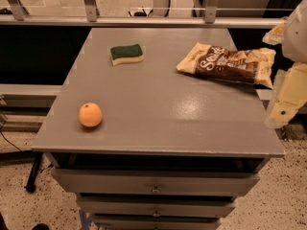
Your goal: Move orange near sponge
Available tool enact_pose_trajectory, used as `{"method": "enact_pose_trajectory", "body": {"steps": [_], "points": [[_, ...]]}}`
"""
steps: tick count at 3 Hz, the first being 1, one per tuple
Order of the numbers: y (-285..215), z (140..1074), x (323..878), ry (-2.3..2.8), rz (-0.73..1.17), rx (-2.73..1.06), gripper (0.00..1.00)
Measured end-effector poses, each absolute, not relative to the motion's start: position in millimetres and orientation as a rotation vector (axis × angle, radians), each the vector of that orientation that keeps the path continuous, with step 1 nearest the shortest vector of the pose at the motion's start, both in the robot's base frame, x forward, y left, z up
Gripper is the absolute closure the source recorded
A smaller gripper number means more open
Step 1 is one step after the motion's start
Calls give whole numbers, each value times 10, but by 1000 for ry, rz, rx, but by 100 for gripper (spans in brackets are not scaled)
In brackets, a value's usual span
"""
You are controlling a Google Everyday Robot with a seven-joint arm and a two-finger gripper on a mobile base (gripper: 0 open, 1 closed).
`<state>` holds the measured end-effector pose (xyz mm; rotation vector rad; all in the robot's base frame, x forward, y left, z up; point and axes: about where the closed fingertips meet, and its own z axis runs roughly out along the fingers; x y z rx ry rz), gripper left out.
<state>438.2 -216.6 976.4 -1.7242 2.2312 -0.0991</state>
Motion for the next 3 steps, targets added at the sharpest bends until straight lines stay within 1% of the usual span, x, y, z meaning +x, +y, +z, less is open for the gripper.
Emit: {"method": "enact_pose_trajectory", "body": {"steps": [2,3], "points": [[-2140,9761,4389,2220,-91,-1721,0],[-1863,9547,4432,2163,4,-1735,0]]}}
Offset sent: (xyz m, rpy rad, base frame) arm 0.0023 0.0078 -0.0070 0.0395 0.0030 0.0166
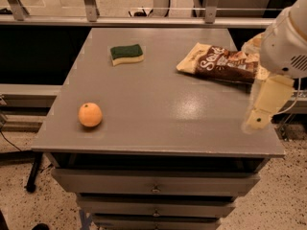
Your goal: Move orange near sponge
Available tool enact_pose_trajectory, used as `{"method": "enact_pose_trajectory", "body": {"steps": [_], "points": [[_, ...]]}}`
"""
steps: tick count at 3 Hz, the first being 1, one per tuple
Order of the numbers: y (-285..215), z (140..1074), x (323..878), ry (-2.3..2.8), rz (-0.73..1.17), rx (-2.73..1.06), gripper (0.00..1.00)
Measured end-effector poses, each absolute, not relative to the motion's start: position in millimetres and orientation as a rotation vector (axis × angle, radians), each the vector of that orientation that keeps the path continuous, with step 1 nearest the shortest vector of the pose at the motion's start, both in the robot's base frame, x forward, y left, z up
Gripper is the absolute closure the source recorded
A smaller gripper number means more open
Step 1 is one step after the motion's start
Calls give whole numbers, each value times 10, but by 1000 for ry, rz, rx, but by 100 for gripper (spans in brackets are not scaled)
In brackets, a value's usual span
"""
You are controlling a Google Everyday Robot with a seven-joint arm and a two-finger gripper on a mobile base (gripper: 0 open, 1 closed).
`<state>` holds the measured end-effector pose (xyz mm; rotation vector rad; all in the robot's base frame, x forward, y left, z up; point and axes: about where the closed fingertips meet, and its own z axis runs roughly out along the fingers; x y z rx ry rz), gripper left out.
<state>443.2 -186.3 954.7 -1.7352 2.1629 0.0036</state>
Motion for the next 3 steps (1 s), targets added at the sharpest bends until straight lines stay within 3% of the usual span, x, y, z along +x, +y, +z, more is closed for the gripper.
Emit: {"method": "enact_pose_trajectory", "body": {"steps": [1,3], "points": [[-1394,9223,4477,2070,144,-1755,0],[-1263,9188,4486,2042,169,-1747,0]]}}
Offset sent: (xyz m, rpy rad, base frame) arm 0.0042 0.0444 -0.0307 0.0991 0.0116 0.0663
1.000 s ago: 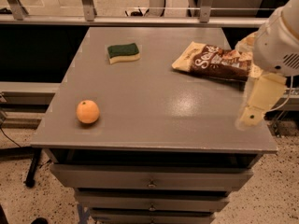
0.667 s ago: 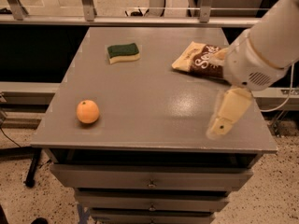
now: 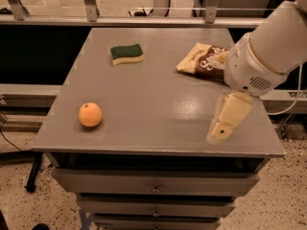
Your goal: Move orange near sponge
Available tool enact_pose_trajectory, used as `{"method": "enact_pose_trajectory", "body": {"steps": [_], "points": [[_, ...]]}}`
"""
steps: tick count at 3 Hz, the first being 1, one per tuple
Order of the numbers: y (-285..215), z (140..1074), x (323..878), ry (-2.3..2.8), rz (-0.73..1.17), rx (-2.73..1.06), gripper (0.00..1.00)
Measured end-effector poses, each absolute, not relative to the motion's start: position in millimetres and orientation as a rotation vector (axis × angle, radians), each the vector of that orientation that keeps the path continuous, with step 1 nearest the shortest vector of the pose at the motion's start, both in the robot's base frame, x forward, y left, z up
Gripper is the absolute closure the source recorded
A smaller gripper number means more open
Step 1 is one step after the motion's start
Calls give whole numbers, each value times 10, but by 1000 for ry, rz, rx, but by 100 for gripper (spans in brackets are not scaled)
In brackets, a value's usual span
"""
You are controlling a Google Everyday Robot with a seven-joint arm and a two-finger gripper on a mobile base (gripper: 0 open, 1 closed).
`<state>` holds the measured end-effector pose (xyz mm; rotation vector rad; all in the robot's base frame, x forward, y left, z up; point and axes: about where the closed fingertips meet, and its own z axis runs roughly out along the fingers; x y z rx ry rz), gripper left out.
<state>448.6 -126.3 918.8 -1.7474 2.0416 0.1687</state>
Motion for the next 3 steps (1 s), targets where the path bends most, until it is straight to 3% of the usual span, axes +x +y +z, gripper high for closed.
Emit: {"method": "enact_pose_trajectory", "body": {"steps": [1,3], "points": [[-1041,9187,4535,1979,238,-1749,0],[564,8829,4888,1778,605,-1659,0]]}}
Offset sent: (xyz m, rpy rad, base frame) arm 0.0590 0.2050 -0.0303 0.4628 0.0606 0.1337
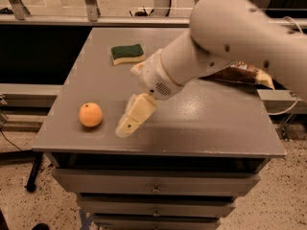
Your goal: Move orange near sponge
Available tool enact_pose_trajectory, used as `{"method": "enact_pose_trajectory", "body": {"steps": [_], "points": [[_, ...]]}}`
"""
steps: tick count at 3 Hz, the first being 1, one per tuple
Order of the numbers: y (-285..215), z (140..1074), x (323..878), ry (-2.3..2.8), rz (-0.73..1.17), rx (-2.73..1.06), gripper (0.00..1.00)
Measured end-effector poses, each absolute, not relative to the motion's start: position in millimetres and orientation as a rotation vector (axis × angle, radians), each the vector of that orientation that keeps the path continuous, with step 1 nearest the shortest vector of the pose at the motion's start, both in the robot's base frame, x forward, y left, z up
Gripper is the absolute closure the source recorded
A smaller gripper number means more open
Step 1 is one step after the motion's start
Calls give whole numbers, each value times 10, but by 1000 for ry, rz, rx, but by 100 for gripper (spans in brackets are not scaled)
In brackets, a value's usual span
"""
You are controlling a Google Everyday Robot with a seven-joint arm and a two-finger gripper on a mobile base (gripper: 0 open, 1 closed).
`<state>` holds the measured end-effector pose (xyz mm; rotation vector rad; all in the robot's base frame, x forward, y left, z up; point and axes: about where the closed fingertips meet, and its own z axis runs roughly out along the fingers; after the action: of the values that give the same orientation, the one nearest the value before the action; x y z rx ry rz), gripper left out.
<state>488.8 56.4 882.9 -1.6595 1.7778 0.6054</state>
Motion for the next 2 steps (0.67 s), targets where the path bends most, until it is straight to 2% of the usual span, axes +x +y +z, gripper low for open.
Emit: {"method": "enact_pose_trajectory", "body": {"steps": [1,2], "points": [[1218,8719,5050,1691,728,-1585,0],[1627,8624,5114,1629,811,-1520,0]]}}
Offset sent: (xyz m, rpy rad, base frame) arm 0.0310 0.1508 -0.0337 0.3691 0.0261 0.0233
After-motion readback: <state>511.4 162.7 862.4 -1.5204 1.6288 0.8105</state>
